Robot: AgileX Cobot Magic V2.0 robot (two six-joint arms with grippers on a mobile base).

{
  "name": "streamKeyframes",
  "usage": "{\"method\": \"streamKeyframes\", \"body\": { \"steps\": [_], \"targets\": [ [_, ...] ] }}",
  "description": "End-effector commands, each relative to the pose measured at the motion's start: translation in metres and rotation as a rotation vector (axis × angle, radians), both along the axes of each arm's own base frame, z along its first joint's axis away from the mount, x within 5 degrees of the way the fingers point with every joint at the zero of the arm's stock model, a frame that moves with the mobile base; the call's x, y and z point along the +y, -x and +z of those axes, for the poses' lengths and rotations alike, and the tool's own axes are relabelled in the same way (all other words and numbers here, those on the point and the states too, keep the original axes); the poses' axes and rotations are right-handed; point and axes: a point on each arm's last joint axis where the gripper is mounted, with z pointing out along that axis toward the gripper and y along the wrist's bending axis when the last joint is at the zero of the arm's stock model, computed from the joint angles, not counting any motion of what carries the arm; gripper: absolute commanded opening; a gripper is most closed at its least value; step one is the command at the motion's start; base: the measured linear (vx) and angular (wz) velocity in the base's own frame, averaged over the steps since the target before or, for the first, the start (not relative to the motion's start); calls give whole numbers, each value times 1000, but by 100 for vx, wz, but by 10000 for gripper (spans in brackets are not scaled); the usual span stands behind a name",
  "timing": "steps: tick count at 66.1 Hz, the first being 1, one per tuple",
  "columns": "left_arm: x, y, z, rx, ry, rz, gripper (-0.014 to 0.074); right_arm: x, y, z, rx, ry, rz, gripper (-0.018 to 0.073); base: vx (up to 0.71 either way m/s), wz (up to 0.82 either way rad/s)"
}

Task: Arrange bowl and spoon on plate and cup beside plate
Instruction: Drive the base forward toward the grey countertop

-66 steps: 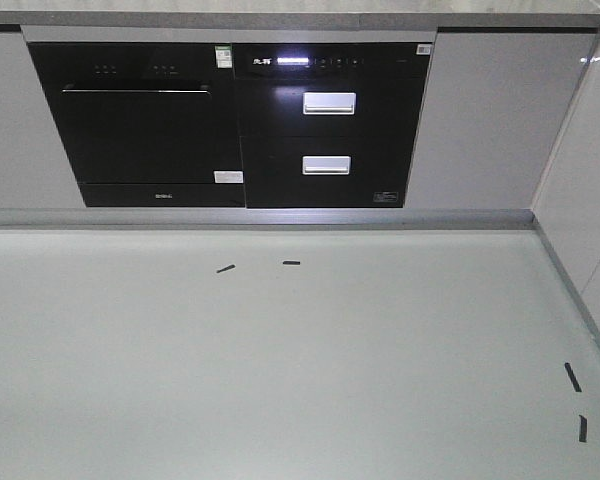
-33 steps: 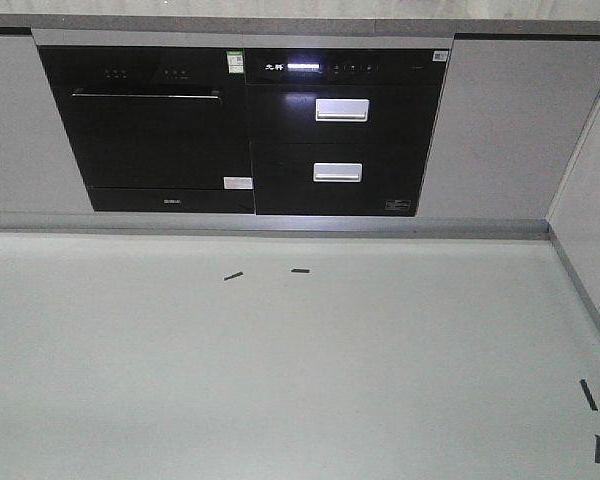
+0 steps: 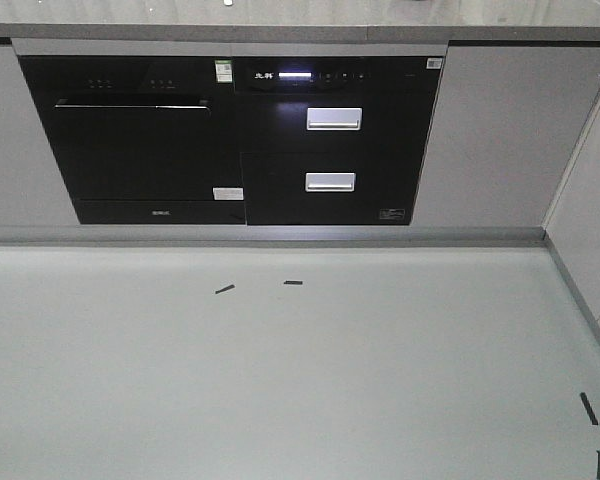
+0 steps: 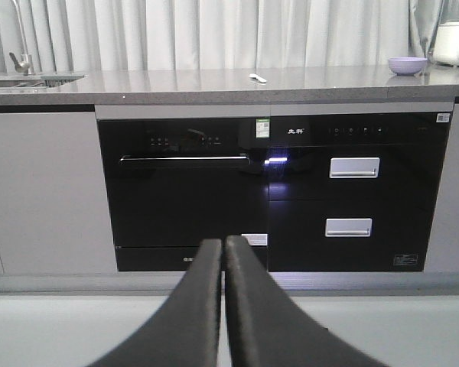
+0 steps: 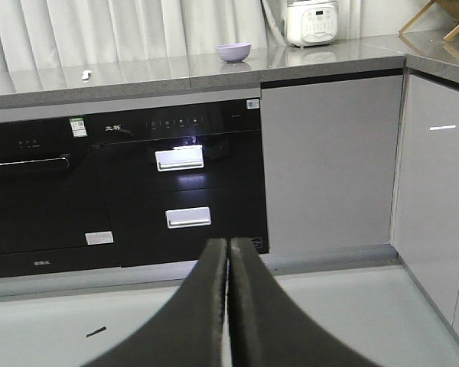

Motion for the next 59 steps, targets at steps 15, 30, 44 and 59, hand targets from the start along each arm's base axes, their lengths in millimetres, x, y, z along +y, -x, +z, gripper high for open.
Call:
{"method": "streamKeyframes", "body": {
  "steps": [15, 30, 44, 59],
  "targets": [
    [1, -2, -3, -36, 4, 5, -6, 0, 0, 3, -70, 16, 4, -2, 13, -4],
    [1, -2, -3, -36, 4, 5, -6, 0, 0, 3, -70, 16, 4, -2, 12, -2],
    [1, -2, -3, -36, 4, 5, -6, 0, 0, 3, -70, 16, 4, -2, 11, -1],
    [1, -2, -3, -36, 4, 5, -6, 0, 0, 3, -70, 16, 4, -2, 10, -2]
  ]
}}
